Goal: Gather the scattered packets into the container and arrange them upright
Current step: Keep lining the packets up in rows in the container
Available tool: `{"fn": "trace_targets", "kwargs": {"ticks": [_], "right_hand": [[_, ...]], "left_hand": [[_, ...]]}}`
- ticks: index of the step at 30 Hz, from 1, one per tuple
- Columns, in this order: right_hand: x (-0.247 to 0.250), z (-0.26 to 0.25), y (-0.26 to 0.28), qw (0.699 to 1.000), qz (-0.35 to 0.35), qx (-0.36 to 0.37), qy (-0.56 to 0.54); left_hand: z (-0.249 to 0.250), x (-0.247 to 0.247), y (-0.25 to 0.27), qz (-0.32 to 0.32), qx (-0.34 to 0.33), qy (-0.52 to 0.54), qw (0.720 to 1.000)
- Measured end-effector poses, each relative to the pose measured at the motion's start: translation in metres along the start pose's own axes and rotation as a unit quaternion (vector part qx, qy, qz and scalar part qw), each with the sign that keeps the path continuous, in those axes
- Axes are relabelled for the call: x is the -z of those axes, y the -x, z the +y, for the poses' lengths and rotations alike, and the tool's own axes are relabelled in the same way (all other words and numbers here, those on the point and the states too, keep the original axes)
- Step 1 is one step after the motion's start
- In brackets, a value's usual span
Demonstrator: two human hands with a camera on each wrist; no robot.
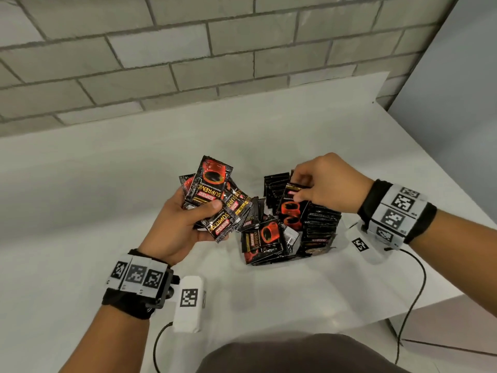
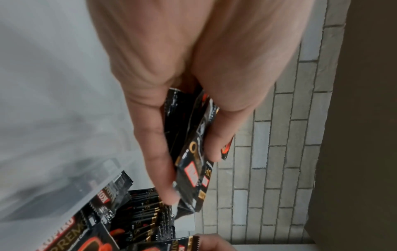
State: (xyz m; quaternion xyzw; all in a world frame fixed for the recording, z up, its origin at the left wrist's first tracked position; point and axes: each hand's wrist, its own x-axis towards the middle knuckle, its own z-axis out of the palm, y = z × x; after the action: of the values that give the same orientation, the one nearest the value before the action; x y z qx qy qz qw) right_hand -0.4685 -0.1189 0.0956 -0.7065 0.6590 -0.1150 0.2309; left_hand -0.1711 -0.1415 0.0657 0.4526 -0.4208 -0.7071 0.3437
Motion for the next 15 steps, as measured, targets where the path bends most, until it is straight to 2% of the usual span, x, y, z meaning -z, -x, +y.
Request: {"fn": "trace_targets", "kwargs": {"ticks": [5,9,15], "right_hand": [[-0.021,0.006,-0.006,0.994,-0.035,0.026,0.096],[-0.034,0.006,-0.007,0.977,-0.083,0.062,0.184],[-0.036,0.009,-0.012,0.977,-0.069,0.033,0.199]], "left_hand": [[-0.006,-0.003,0.001,-0.013,0.008,0.002,1.0],[-0.008,-0.006,0.0,-0.021,0.015,-0.003,1.0],[-0.006,-0.011,-0.003,-0.033,0.019,-0.007,0.999]]}}
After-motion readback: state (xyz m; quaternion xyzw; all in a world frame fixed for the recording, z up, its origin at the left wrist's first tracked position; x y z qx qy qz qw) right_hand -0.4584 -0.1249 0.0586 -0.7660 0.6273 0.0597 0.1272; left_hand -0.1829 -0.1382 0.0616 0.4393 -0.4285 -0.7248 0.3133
